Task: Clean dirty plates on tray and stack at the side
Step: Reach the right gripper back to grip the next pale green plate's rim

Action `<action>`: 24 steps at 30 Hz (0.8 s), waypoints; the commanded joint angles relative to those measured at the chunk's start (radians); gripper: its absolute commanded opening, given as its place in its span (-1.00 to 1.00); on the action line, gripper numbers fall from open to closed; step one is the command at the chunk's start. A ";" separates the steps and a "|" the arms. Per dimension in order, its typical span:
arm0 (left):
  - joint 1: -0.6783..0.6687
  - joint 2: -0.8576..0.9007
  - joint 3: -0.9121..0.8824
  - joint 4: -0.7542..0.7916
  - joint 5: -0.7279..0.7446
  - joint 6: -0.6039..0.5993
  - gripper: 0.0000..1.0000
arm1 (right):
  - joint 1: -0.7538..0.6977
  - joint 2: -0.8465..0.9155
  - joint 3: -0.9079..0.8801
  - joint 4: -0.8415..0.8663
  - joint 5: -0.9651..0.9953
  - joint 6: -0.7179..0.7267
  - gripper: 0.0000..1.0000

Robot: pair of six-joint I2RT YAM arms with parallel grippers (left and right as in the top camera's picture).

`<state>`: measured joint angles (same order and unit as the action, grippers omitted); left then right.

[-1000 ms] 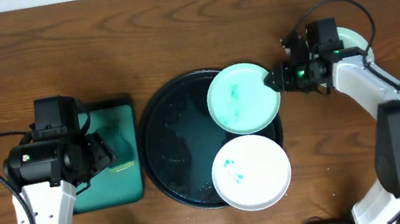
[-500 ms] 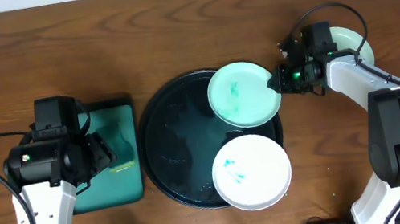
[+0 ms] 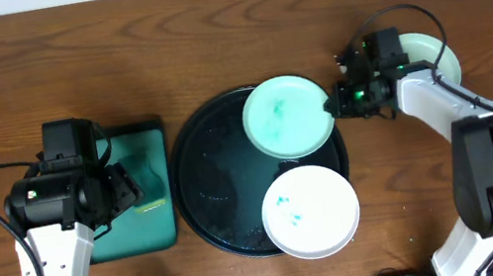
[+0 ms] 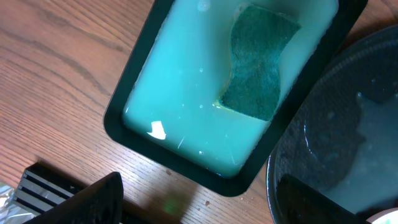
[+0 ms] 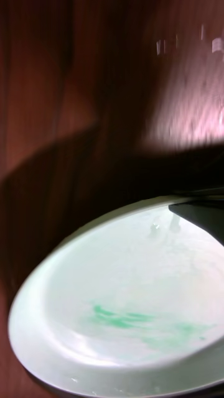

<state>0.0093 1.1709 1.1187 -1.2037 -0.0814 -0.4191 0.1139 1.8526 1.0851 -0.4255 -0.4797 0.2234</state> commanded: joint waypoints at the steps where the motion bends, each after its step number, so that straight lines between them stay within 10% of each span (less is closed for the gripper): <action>1: 0.001 0.005 -0.002 -0.004 -0.005 -0.006 0.59 | 0.072 -0.108 -0.002 -0.005 -0.026 0.027 -0.97; 24: 0.001 0.008 -0.002 0.018 0.047 -0.005 0.83 | 0.238 0.039 -0.002 0.049 0.211 0.113 -0.97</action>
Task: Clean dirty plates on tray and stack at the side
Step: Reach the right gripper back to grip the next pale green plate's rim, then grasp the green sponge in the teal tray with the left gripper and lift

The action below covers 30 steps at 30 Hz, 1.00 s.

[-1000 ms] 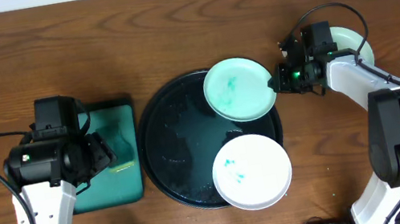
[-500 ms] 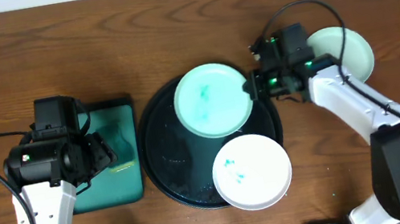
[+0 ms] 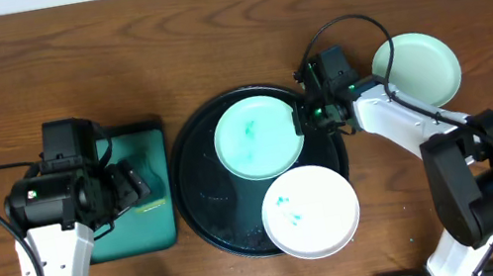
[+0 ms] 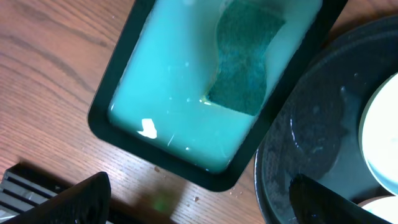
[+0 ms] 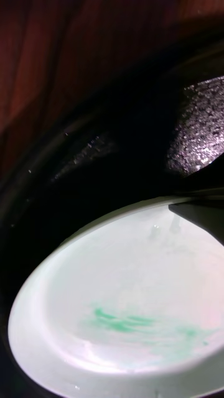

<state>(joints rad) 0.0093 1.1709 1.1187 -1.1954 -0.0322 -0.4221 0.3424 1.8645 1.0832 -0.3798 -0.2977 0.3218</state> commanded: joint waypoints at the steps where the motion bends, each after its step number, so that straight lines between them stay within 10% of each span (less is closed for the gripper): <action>1: 0.001 0.011 -0.002 0.024 -0.007 -0.001 0.76 | 0.009 0.035 0.000 0.005 0.029 0.014 -0.97; 19: 0.001 0.351 -0.002 0.216 -0.066 0.056 0.02 | 0.009 0.089 0.000 0.014 0.039 0.014 -0.97; 30: 0.001 0.586 -0.002 0.327 0.104 0.157 -0.04 | 0.009 0.089 0.000 0.013 0.039 0.014 -0.97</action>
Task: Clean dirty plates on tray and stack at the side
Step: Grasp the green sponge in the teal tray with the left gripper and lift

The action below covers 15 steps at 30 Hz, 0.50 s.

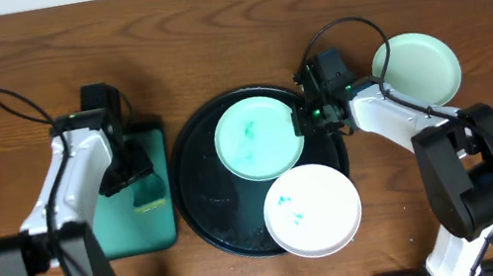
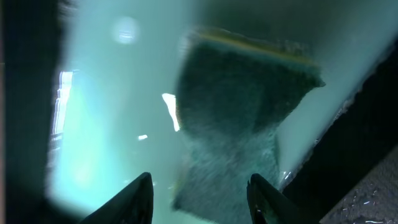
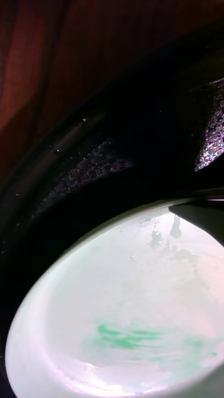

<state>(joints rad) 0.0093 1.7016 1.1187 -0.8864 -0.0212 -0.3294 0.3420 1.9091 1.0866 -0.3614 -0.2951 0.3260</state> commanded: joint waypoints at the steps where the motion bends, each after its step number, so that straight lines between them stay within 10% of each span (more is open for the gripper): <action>1: 0.001 0.070 -0.002 0.023 0.099 0.064 -0.04 | 0.010 0.044 -0.003 -0.005 0.036 0.010 -0.97; 8: 0.001 0.150 -0.002 0.058 0.105 0.064 -0.32 | 0.010 0.044 -0.003 -0.005 0.036 0.010 -0.98; 10: 0.001 0.158 -0.002 0.063 0.105 0.064 -0.81 | 0.010 0.044 -0.003 -0.005 0.036 0.010 -0.97; 15: 0.000 0.147 -0.002 0.063 0.105 0.064 -0.86 | 0.010 0.044 -0.003 -0.007 0.036 0.010 -0.97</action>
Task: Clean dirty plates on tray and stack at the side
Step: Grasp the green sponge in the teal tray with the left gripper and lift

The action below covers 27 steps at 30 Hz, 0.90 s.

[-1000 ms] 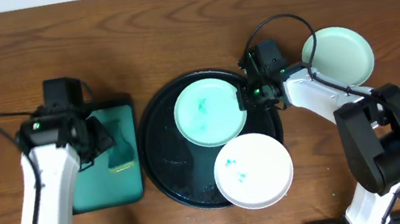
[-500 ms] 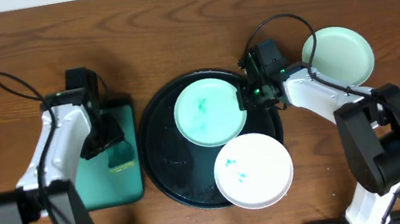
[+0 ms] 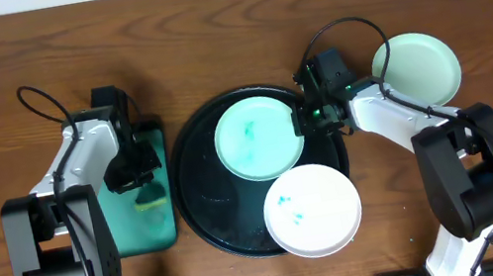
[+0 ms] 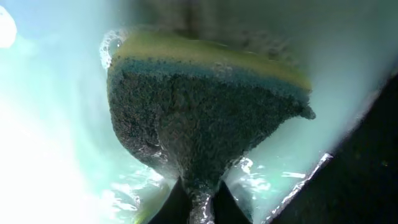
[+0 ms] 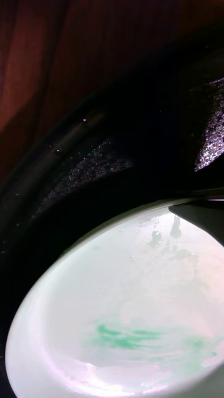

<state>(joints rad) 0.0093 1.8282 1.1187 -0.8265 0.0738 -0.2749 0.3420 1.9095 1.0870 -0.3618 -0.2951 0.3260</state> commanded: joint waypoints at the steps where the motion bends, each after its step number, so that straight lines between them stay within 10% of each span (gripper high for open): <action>1: 0.000 0.012 -0.002 0.003 0.010 0.010 -0.86 | 0.010 0.043 -0.004 -0.008 0.036 0.010 -0.97; 11: -0.015 -0.334 -0.002 0.013 0.003 0.065 -0.86 | 0.010 0.043 -0.004 -0.016 0.036 0.010 -0.98; 27: -0.159 -0.826 -0.002 0.045 -0.405 0.129 -0.85 | 0.010 0.043 -0.004 -0.016 0.036 -0.009 -0.97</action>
<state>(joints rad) -0.1436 1.0229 1.1156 -0.7849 -0.2398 -0.1780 0.3420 1.9114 1.0912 -0.3691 -0.2951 0.3256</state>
